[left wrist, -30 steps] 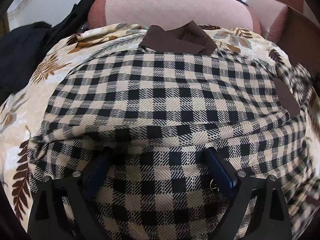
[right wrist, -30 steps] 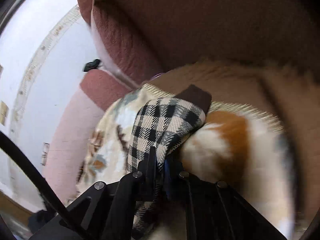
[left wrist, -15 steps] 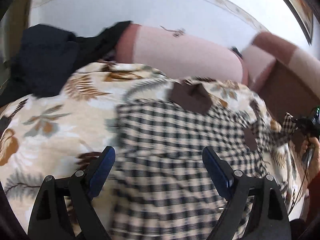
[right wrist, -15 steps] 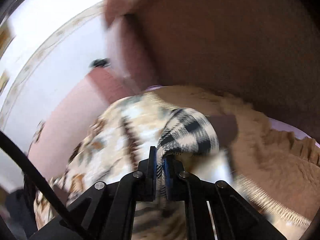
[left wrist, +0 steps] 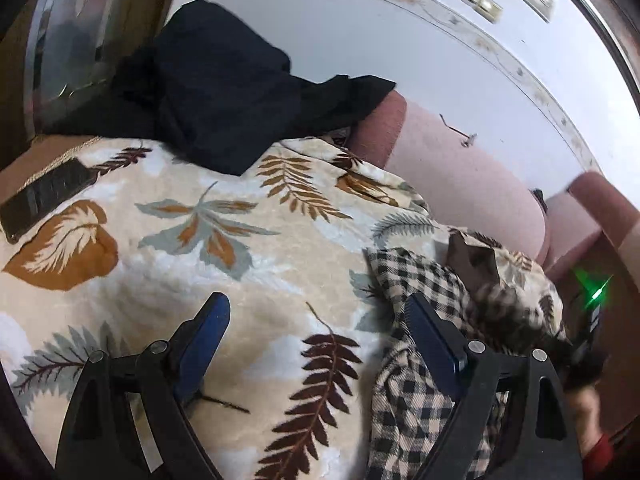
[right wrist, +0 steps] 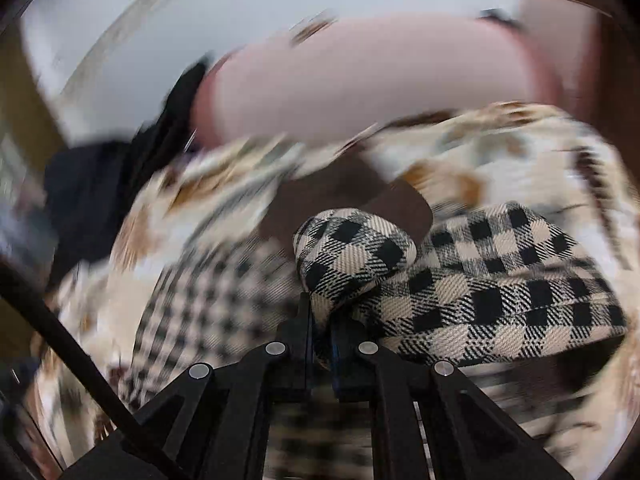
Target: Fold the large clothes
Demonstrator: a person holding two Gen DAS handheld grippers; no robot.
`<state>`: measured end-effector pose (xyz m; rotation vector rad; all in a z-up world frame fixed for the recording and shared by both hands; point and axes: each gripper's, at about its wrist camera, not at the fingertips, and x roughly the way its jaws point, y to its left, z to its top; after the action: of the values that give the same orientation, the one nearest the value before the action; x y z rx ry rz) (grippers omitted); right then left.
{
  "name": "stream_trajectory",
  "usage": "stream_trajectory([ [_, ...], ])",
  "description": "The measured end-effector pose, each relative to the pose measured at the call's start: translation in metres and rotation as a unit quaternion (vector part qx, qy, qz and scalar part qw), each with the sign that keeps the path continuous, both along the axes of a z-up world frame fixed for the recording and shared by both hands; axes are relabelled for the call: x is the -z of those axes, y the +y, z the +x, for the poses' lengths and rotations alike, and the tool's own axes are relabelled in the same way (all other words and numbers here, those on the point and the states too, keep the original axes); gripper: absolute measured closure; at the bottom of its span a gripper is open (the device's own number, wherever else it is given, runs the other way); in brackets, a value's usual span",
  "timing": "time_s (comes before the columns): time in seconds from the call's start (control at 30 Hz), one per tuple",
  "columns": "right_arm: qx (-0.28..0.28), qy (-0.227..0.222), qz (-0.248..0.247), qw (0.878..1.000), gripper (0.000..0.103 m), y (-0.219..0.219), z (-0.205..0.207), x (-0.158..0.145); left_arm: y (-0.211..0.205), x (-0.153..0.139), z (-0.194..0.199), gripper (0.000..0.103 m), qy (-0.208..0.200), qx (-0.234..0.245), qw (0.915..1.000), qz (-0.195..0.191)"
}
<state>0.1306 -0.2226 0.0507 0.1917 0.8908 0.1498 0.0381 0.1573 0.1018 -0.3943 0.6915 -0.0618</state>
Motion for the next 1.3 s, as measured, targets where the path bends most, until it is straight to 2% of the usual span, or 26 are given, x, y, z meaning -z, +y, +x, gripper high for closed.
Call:
stream_trajectory([
  [0.03, -0.016, 0.005, -0.016, 1.0, 0.09, 0.014, 0.002, 0.007, 0.002, 0.001, 0.002, 0.015, 0.003, -0.003, 1.0, -0.005],
  [0.1, -0.063, 0.009, -0.043, 0.997, 0.073, 0.047, -0.001, 0.019, 0.004, 0.004, 0.004, 0.015, 0.009, -0.005, 0.9998, -0.017],
  [0.13, -0.085, 0.007, -0.051, 0.995, 0.052, 0.059, -0.004, 0.021, 0.006, 0.004, 0.004, 0.015, 0.011, -0.006, 0.9996, -0.024],
  [0.17, -0.106, -0.002, -0.06, 0.993, 0.042, 0.07, -0.011, 0.022, 0.008, 0.005, 0.004, 0.015, 0.012, -0.006, 0.9995, -0.029],
  [0.27, -0.175, 0.009, -0.036, 0.984, 0.042, 0.083, -0.032, 0.018, 0.008, 0.004, 0.002, 0.015, 0.01, -0.01, 0.9994, -0.033],
  [0.4, -0.216, 0.011, 0.022, 0.976, 0.042, 0.061, -0.062, -0.004, 0.006, 0.001, -0.002, 0.015, 0.007, -0.005, 0.9991, -0.041],
  [0.5, -0.163, -0.005, 0.011, 0.987, 0.042, 0.033, -0.062, -0.018, 0.002, -0.001, -0.002, 0.015, 0.004, 0.002, 0.999, -0.044],
  [0.63, -0.079, 0.005, -0.02, 0.997, 0.055, 0.011, -0.035, -0.016, -0.007, 0.003, 0.002, 0.015, 0.013, 0.018, 0.9988, -0.044],
  [0.83, -0.077, 0.0, -0.028, 0.997, 0.054, 0.056, 0.008, -0.007, -0.007, 0.007, 0.005, 0.015, 0.021, 0.014, 0.999, -0.037],
  [0.93, -0.075, -0.005, -0.055, 0.996, 0.043, 0.089, 0.031, 0.001, 0.0, 0.011, 0.008, 0.015, 0.029, 0.007, 0.9982, -0.053],
  [1.03, -0.07, 0.016, -0.102, 0.992, 0.041, 0.107, 0.047, 0.021, 0.005, 0.014, 0.009, 0.015, 0.035, 0.001, 0.9974, -0.064],
  [1.07, -0.061, 0.034, -0.126, 0.99, 0.065, 0.11, 0.053, 0.031, 0.006, 0.014, 0.01, 0.015, 0.036, 0.001, 0.9972, -0.066],
  [1.1, -0.056, 0.05, -0.131, 0.989, 0.083, 0.109, 0.057, 0.039, 0.007, 0.014, 0.01, 0.015, 0.037, 0.002, 0.9969, -0.069],
  [1.17, -0.04, 0.042, -0.104, 0.993, 0.089, 0.101, 0.055, 0.035, 0.009, 0.014, 0.011, 0.015, 0.04, 0.003, 0.9964, -0.075],
  [1.23, -0.027, 0.033, -0.072, 0.996, 0.089, 0.096, 0.051, 0.026, 0.009, 0.015, 0.012, 0.015, 0.042, 0.005, 0.9959, -0.08],
  [1.3, -0.031, 0.021, -0.062, 0.997, 0.089, 0.1, 0.05, 0.018, 0.01, 0.016, 0.015, 0.015, 0.046, 0.005, 0.9955, -0.083],
])
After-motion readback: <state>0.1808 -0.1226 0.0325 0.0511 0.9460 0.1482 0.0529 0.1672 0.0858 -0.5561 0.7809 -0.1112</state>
